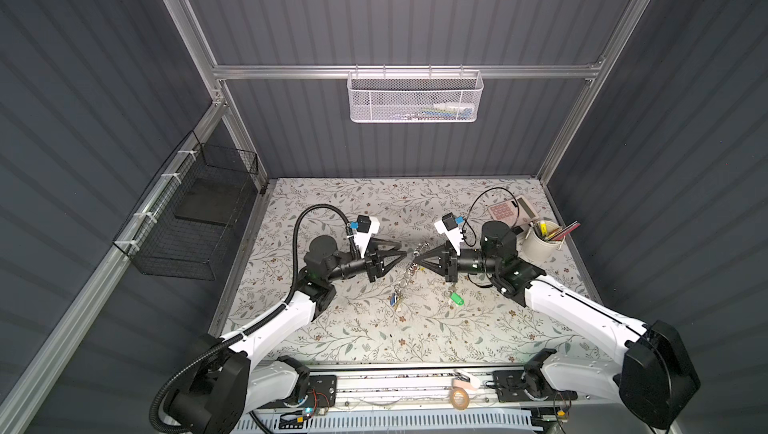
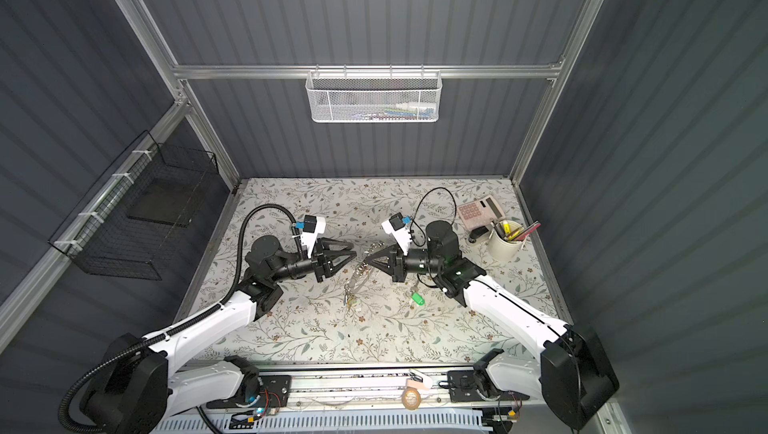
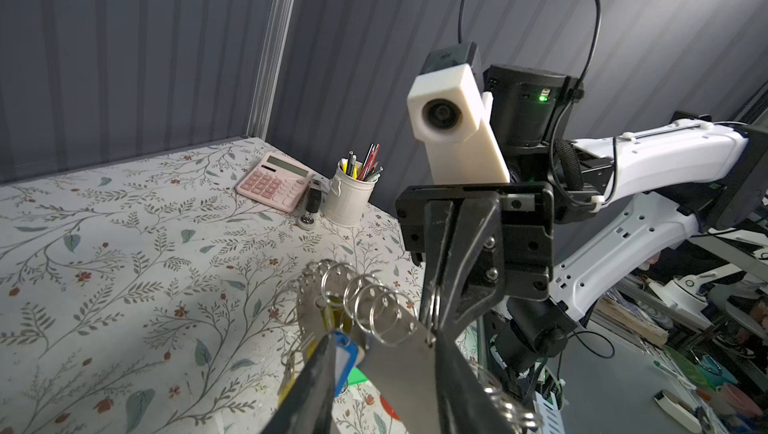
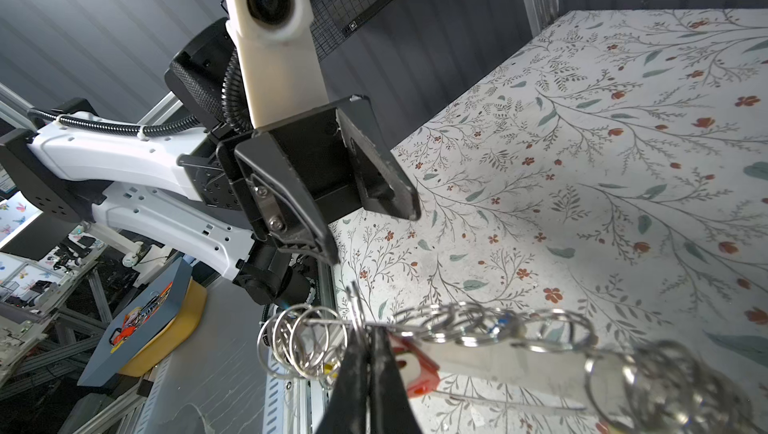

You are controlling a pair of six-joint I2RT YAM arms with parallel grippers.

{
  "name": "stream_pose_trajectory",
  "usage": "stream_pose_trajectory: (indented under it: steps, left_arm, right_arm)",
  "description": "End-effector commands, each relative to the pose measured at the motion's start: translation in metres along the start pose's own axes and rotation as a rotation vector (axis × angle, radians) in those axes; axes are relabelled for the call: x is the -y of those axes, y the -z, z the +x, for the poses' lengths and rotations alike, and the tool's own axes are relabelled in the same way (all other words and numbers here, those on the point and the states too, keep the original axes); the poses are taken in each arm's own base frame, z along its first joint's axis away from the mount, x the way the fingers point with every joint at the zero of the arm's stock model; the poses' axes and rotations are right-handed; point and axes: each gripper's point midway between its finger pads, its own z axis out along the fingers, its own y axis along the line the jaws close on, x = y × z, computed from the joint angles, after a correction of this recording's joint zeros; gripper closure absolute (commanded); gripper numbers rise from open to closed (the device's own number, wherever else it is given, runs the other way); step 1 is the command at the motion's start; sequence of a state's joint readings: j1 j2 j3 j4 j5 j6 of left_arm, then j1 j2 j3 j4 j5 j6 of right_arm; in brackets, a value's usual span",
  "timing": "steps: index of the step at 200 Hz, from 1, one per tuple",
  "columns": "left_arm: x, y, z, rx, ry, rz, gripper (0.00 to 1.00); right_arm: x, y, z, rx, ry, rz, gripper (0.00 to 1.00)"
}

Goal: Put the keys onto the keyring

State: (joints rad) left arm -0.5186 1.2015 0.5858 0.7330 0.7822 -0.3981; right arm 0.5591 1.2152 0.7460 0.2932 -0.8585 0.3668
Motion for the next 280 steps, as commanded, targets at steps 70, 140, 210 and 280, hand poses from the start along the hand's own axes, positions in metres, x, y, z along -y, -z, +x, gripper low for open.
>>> stream_pose_trajectory:
  steps: [70,140,210,280]
  left_arm:
    - [0.023,-0.019,0.017,-0.07,-0.003,0.133,0.72]
    - [0.02,-0.021,0.009,-0.062,-0.005,0.109,0.78]
    - [0.019,-0.025,0.005,-0.071,0.006,0.113,0.92]
    - [0.02,-0.021,0.01,-0.188,-0.041,0.07,1.0]
  right_arm:
    - [-0.011,0.001,-0.015,0.035,0.049,-0.048,1.0]
    - [-0.012,0.002,-0.011,0.026,0.043,-0.051,1.0]
    - [-0.011,0.002,-0.008,0.018,0.039,-0.051,1.0]
    - [-0.007,0.005,-0.005,0.011,0.058,-0.014,0.93]
